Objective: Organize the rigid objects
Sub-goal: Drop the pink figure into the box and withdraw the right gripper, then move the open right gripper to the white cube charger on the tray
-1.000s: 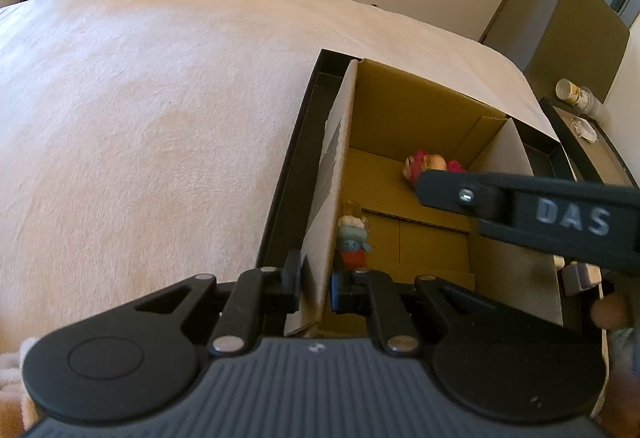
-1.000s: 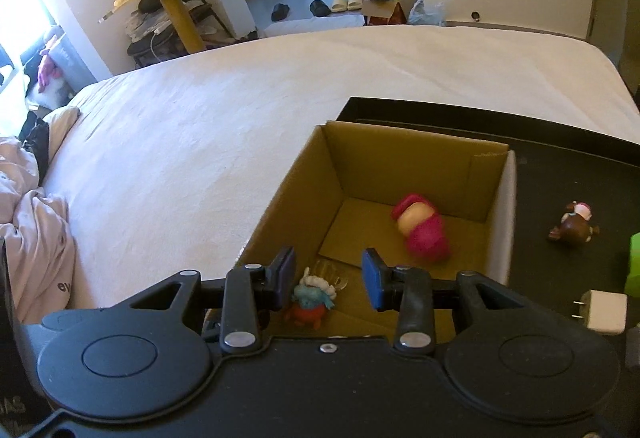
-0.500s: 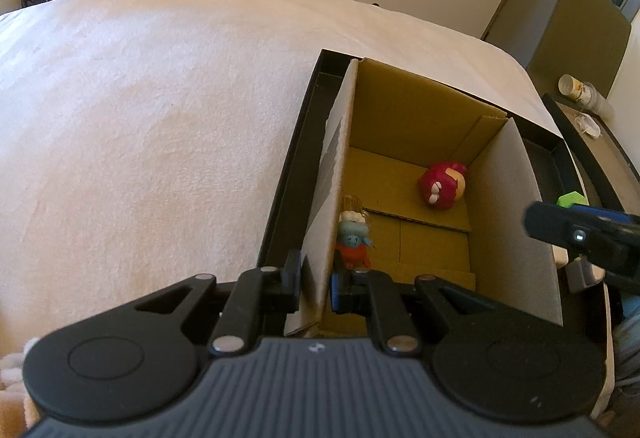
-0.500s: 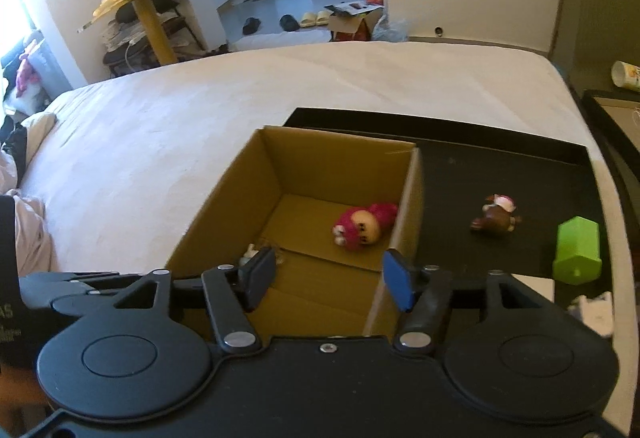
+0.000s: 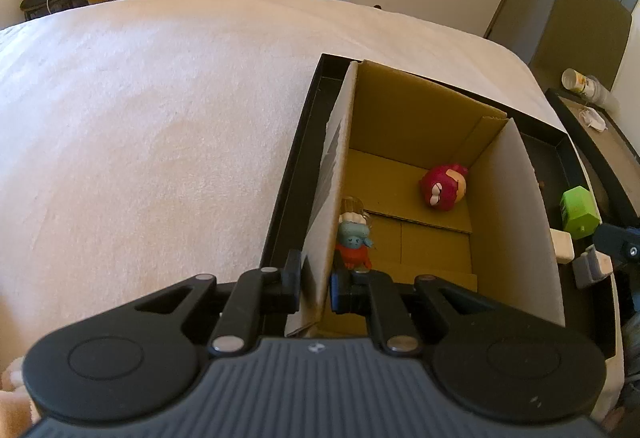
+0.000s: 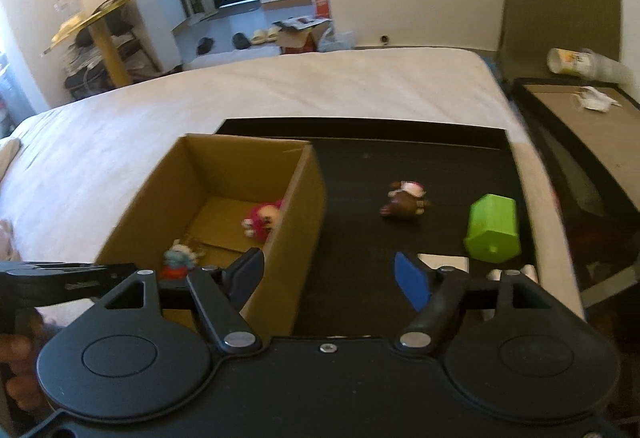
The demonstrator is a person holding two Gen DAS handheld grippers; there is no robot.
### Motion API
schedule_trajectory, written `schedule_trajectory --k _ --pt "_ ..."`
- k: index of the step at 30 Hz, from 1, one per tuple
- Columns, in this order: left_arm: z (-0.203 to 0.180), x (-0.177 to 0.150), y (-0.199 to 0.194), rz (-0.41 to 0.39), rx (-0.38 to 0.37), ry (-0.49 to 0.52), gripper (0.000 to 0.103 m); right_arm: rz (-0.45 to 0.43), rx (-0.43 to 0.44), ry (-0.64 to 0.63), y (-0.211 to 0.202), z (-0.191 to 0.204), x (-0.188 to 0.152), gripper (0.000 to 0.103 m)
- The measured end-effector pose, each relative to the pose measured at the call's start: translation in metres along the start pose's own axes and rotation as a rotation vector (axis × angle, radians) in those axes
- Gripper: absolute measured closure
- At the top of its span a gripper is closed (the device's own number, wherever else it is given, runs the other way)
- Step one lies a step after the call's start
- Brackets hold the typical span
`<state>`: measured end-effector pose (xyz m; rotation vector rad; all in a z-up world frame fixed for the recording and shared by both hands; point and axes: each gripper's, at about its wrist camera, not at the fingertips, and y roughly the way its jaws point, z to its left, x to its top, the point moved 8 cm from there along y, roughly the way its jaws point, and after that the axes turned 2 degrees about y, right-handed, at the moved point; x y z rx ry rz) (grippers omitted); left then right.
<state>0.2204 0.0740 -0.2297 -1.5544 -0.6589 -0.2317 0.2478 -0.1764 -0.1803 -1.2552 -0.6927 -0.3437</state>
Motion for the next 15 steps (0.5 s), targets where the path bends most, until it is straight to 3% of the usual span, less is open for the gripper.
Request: schedule_trajectory --k 12,15 --pt "-0.002 -0.001 0.001 0.001 0.011 0.010 0.091 -0.033 -0.120 0.074 0.001 -0.056 -0.017 0.033" --pt "-0.001 0.000 0.001 0.000 0.015 0.011 0.091 -0.048 -0.145 0.084 0.002 -0.067 -0.018 0.037"
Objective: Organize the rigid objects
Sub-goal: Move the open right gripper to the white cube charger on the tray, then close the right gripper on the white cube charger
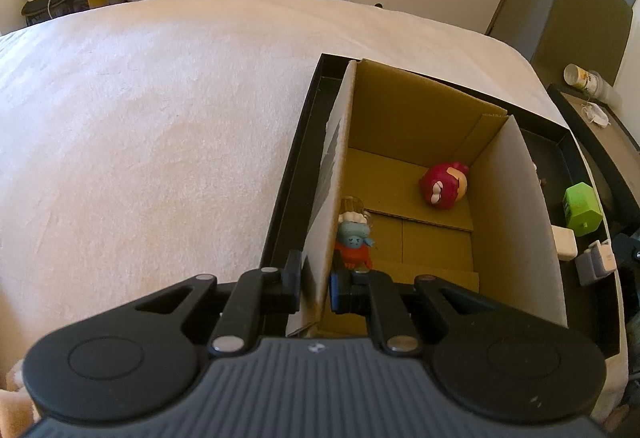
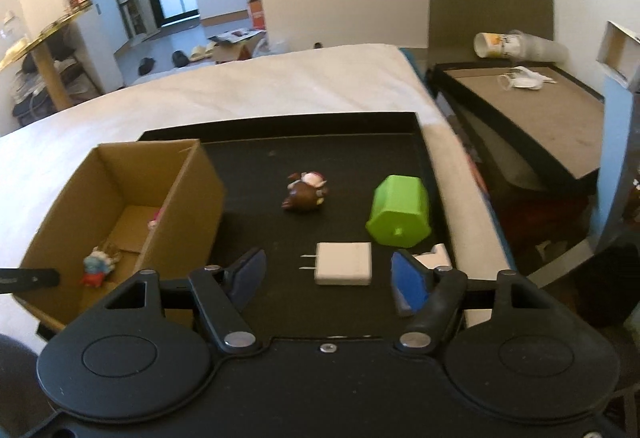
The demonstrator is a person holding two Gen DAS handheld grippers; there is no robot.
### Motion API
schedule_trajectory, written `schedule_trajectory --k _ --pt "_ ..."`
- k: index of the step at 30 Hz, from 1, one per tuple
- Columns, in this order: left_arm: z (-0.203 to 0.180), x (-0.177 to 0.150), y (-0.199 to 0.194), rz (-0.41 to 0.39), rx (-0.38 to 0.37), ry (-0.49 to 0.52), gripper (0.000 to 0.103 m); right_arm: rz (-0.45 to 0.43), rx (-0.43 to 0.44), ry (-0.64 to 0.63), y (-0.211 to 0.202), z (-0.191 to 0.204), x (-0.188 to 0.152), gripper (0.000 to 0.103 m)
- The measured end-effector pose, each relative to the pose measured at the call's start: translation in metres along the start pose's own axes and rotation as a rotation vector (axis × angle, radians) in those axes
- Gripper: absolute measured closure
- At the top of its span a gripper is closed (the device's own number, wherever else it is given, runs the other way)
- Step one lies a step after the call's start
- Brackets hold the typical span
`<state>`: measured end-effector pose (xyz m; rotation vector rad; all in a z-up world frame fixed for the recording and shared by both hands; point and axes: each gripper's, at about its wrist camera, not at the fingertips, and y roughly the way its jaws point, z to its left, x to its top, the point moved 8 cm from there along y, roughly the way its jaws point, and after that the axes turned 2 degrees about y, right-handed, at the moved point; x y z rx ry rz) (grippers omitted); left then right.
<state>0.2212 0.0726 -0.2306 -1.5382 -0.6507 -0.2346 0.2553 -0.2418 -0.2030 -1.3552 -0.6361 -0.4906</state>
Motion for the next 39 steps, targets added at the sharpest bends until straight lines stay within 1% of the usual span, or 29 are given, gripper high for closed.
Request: schedule_trajectory --k 1,2,8,13,19,23,30,32,33,34,36,39 --pt "-0.001 0.000 0.000 0.000 0.001 0.000 0.091 -0.001 -0.007 0.000 0.002 -0.003 0.000 0.041" --pt "-0.001 0.000 0.000 -0.001 0.003 0.001 0.091 0.000 -0.013 -0.001 0.003 -0.006 0.000 0.043" --pt "-0.001 0.000 0.000 0.001 0.008 0.002 0.091 0.003 -0.050 0.016 0.013 -0.025 -0.002 0.043" --pt "-0.001 0.001 0.001 0.005 0.010 -0.003 0.091 0.026 -0.081 0.046 0.025 -0.039 -0.005 0.047" --pt "-0.001 0.001 0.003 0.010 0.010 -0.005 0.091 0.063 -0.144 0.063 0.040 -0.052 -0.009 0.047" --pt "-0.001 0.001 0.004 0.014 0.009 -0.005 0.092 0.081 -0.165 0.081 0.044 -0.059 -0.013 0.047" --pt "-0.002 0.001 0.005 0.019 0.012 -0.006 0.092 0.116 -0.167 0.096 0.059 -0.066 -0.019 0.048" --pt "-0.002 0.001 0.005 0.018 0.013 -0.003 0.092 0.115 -0.179 0.075 0.060 -0.064 -0.020 0.050" --pt "-0.002 0.001 0.005 0.017 0.012 -0.002 0.092 0.112 -0.184 0.060 0.059 -0.063 -0.020 0.055" --pt "-0.002 0.000 0.004 0.016 0.011 -0.002 0.092 0.109 -0.178 0.052 0.058 -0.061 -0.020 0.056" --pt "-0.003 0.000 0.004 0.017 0.011 0.001 0.092 0.110 -0.159 0.053 0.057 -0.058 -0.020 0.059" --pt "-0.003 0.000 0.004 0.018 0.011 0.003 0.092 0.118 -0.147 0.045 0.058 -0.055 -0.021 0.059"
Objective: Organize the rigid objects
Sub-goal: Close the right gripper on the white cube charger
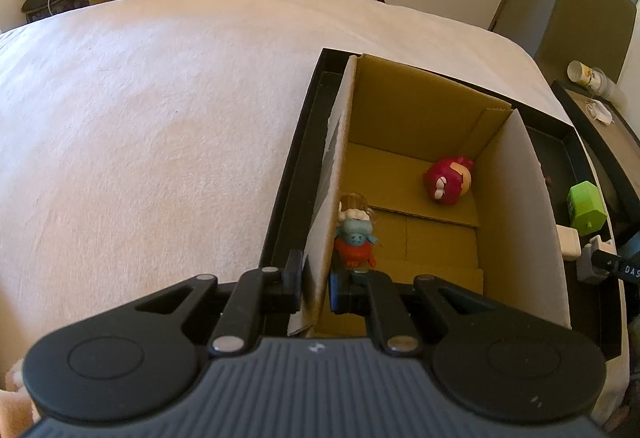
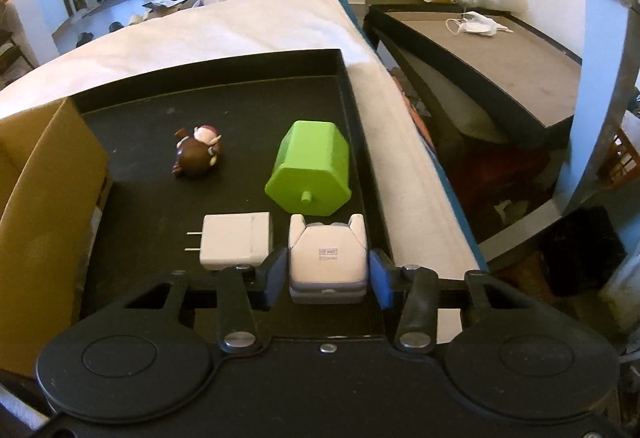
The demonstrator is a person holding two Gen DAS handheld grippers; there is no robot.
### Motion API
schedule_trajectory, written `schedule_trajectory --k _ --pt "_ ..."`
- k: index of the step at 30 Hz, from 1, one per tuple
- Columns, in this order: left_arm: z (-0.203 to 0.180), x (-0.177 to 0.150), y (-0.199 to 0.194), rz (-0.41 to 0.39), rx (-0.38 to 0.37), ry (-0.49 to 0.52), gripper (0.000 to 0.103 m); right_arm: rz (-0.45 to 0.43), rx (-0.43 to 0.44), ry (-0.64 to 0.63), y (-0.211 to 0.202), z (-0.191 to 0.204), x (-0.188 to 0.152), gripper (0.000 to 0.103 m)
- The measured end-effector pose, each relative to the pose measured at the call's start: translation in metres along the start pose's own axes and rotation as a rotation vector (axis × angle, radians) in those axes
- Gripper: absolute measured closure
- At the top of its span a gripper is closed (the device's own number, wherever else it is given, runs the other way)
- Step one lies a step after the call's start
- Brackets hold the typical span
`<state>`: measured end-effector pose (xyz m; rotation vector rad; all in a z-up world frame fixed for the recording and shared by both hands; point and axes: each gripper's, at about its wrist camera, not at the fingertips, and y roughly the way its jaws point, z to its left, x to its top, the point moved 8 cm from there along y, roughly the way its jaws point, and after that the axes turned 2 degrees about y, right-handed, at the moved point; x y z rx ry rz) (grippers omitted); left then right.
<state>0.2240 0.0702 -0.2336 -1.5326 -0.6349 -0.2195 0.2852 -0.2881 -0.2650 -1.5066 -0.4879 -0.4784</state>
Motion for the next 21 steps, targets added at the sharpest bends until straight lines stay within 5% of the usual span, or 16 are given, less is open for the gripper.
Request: schedule_trajectory --k 21 --pt "-0.007 0.000 0.001 -0.001 0.031 0.031 0.092 -0.016 0.074 -0.006 -0.013 0.013 0.001 0.060"
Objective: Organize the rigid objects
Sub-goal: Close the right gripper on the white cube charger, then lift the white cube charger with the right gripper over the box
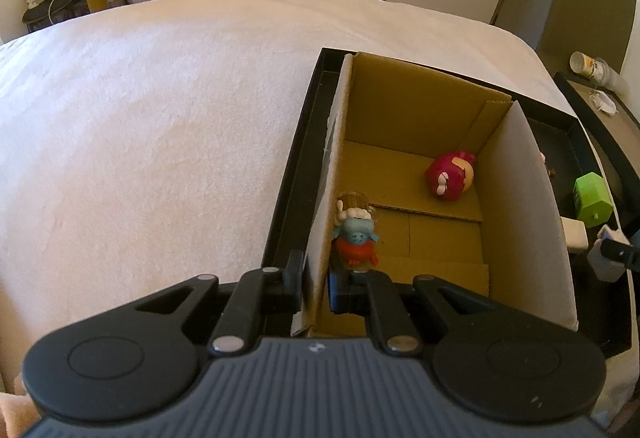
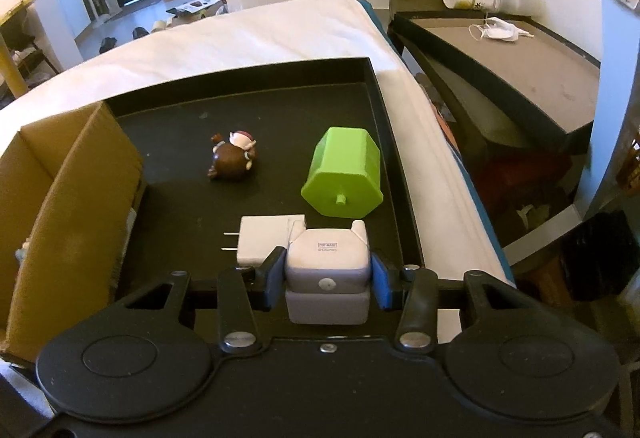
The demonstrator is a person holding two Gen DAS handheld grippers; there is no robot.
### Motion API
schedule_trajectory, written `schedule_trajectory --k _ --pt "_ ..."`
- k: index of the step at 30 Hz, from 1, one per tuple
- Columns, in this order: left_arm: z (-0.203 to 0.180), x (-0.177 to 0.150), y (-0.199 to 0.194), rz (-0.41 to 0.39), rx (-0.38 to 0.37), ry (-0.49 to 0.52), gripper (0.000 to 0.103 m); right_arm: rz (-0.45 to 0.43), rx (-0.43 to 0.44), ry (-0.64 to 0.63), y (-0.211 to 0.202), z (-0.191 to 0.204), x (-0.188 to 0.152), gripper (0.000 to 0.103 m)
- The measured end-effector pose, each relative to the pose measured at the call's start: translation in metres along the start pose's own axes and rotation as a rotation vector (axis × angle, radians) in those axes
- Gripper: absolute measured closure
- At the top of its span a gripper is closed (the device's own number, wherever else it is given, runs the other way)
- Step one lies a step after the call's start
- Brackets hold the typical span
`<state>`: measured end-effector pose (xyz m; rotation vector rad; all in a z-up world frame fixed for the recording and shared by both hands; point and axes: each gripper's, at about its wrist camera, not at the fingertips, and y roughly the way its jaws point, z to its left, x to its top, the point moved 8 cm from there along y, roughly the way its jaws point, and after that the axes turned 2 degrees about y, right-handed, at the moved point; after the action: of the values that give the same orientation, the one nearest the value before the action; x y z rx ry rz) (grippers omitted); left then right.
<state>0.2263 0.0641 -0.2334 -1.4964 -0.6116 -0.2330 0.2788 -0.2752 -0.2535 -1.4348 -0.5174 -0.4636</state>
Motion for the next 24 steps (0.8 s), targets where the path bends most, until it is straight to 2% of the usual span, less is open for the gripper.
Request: schedule_trajectory --k 11,24 --pt "-0.002 -0.001 -0.001 0.002 0.016 0.018 0.093 -0.033 0.030 -0.045 -0.021 0.019 0.010 0.060" --pt "-0.009 -0.003 0.000 0.004 0.066 0.074 0.093 -0.094 0.093 -0.112 -0.044 0.064 0.031 0.060"
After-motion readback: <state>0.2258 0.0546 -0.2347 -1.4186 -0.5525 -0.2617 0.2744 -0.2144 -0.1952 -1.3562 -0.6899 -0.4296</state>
